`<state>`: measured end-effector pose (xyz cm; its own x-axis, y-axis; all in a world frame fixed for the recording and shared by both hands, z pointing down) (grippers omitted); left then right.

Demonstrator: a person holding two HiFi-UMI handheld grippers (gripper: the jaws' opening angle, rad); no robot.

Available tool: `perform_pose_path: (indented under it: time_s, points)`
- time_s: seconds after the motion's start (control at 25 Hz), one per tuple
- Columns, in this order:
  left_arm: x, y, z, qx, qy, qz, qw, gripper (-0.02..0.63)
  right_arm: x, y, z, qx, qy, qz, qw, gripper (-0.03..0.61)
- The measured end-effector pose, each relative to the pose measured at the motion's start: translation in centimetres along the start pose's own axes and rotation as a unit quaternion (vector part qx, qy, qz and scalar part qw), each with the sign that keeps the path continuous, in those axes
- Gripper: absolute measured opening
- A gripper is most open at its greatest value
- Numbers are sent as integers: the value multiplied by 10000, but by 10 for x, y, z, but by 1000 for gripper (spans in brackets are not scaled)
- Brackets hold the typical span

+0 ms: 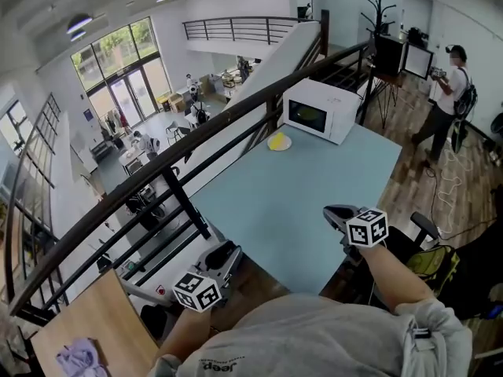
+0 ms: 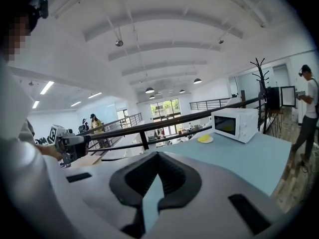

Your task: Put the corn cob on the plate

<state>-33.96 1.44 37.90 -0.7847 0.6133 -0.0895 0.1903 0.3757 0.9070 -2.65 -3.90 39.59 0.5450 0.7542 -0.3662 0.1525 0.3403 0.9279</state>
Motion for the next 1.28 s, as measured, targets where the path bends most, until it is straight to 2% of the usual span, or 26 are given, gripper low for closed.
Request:
perform_pose_path:
  time_s: [0.16,0.36,0.68,0.96,1.28]
  points:
    - [-2,2,4,105,29,55,9999,101,6,-5,-6,118,-107,71,9998,17]
    - [-26,6,36,88,-26,184,9998,70,26,-4,11,217,-423,203,9987,17]
    - [-75,17,94,560,-4,585,9967,20,71,22,38,262,-980,183,9947,17]
    - [-87,19,116,451,-27,464,9979,20,93,38,55,44,-988,279,9947,17]
    - [-83,14,119,316,62,375,9988,20,89,42,42,-33,-1022,294,9943,17]
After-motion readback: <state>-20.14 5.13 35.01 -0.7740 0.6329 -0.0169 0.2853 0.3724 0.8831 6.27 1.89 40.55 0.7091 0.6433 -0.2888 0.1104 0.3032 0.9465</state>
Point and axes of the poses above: the fingertips, and each gripper's own axes: x backward along the fingers, z to its right, y out of its underside, the point moved 3 cm from there along x, backward along the fingers, and after that the axes turned 9 degrees about x, right-handed, at the moved point
